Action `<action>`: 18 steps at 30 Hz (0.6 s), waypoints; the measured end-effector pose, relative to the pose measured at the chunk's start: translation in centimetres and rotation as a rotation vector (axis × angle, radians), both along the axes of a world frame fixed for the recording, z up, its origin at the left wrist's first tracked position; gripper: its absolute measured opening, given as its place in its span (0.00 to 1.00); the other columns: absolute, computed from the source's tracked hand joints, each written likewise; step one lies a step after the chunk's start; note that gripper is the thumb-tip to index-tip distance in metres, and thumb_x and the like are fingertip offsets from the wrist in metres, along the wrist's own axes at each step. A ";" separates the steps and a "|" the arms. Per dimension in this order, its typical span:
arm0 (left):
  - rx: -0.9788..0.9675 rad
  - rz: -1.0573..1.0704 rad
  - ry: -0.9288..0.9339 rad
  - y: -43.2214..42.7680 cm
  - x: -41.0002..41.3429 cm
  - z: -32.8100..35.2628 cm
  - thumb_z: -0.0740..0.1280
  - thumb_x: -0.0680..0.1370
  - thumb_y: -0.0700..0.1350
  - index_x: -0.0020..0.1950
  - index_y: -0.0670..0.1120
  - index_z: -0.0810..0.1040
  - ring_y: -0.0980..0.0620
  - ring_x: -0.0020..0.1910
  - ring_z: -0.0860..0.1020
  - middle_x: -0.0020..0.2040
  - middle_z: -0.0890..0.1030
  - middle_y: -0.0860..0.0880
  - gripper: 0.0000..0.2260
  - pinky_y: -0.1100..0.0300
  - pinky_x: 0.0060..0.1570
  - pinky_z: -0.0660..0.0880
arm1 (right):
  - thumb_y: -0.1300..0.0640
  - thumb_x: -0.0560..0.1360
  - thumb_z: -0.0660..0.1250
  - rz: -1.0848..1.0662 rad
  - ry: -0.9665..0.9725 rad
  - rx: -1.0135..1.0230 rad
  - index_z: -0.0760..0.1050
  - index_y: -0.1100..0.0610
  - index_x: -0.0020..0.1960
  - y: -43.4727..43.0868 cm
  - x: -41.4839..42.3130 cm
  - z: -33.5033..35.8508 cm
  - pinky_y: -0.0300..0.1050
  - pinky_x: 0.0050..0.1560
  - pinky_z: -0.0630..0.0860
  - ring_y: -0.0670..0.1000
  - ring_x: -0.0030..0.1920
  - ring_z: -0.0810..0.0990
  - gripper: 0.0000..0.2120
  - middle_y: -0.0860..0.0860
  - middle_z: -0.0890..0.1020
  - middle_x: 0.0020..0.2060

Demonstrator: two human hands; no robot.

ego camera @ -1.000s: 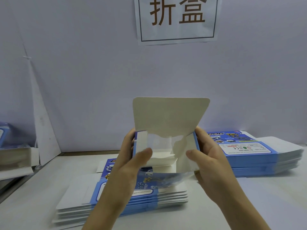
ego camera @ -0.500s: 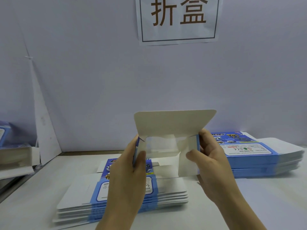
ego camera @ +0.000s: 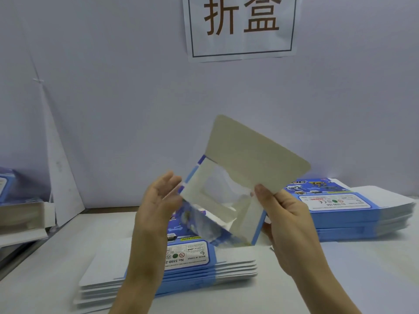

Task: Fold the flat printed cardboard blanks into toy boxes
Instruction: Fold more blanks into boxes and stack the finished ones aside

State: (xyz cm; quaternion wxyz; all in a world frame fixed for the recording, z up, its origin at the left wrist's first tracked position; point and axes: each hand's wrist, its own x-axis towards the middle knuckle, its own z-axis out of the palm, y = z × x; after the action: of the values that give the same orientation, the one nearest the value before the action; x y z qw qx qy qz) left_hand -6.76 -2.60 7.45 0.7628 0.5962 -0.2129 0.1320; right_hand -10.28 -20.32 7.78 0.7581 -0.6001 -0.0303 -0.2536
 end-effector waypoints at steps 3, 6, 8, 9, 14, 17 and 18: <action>0.405 0.041 -0.276 -0.1 -0.4 -0.5 0.78 0.68 0.53 0.75 0.56 0.58 0.60 0.68 0.70 0.69 0.71 0.56 0.42 0.72 0.55 0.72 | 0.54 0.78 0.63 0.026 0.023 0.100 0.84 0.45 0.39 0.4 -0.1 0.2 0.36 0.34 0.78 0.42 0.36 0.82 0.14 0.47 0.85 0.37; 0.678 0.135 -0.414 -0.9 -0.3 -1.1 0.77 0.58 0.63 0.75 0.55 0.36 0.55 0.77 0.54 0.78 0.48 0.55 0.62 0.55 0.72 0.63 | 0.47 0.73 0.64 0.077 0.043 0.130 0.85 0.46 0.41 0.6 -0.2 0.2 0.36 0.33 0.77 0.44 0.39 0.83 0.10 0.49 0.85 0.40; 0.700 0.219 -0.471 -1.0 -0.2 -1.1 0.74 0.55 0.68 0.72 0.57 0.32 0.60 0.77 0.47 0.75 0.39 0.63 0.63 0.61 0.74 0.54 | 0.43 0.70 0.64 0.125 0.031 0.104 0.84 0.43 0.40 0.7 -0.3 0.3 0.37 0.34 0.78 0.45 0.41 0.84 0.11 0.48 0.86 0.40; 0.699 0.228 -0.489 -0.9 -0.1 -1.0 0.73 0.55 0.70 0.72 0.59 0.31 0.63 0.75 0.48 0.73 0.40 0.68 0.62 0.66 0.72 0.53 | 0.40 0.70 0.65 0.140 0.015 0.082 0.84 0.41 0.40 0.6 -0.4 0.5 0.37 0.36 0.79 0.45 0.43 0.85 0.10 0.48 0.86 0.41; 0.687 0.228 -0.554 1.2 0.4 -0.5 0.77 0.58 0.63 0.75 0.61 0.34 0.62 0.71 0.61 0.72 0.54 0.61 0.62 0.75 0.62 0.66 | 0.47 0.67 0.74 0.066 -0.104 0.071 0.84 0.48 0.48 -0.9 -1.1 1.4 0.41 0.47 0.80 0.47 0.46 0.85 0.11 0.48 0.86 0.46; 0.723 0.234 -0.659 1.7 0.8 -0.7 0.75 0.61 0.63 0.77 0.56 0.35 0.50 0.76 0.56 0.77 0.47 0.53 0.60 0.62 0.68 0.67 | 0.51 0.65 0.69 0.075 -0.189 0.134 0.86 0.49 0.44 -1.4 -1.4 1.6 0.38 0.39 0.79 0.46 0.41 0.84 0.10 0.48 0.86 0.42; 0.731 0.215 -0.627 1.7 0.8 -0.8 0.75 0.59 0.65 0.77 0.58 0.34 0.50 0.77 0.56 0.78 0.44 0.55 0.61 0.55 0.67 0.70 | 0.53 0.67 0.68 0.095 -0.198 0.151 0.86 0.49 0.45 -1.3 -1.4 1.6 0.38 0.39 0.79 0.46 0.41 0.84 0.10 0.49 0.86 0.42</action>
State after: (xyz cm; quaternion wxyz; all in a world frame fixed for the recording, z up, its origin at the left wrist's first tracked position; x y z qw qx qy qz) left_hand -5.96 -0.93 6.69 0.3849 0.7751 -0.4018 0.2994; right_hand -11.72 -21.63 9.35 0.8054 -0.5113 -0.1144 -0.2770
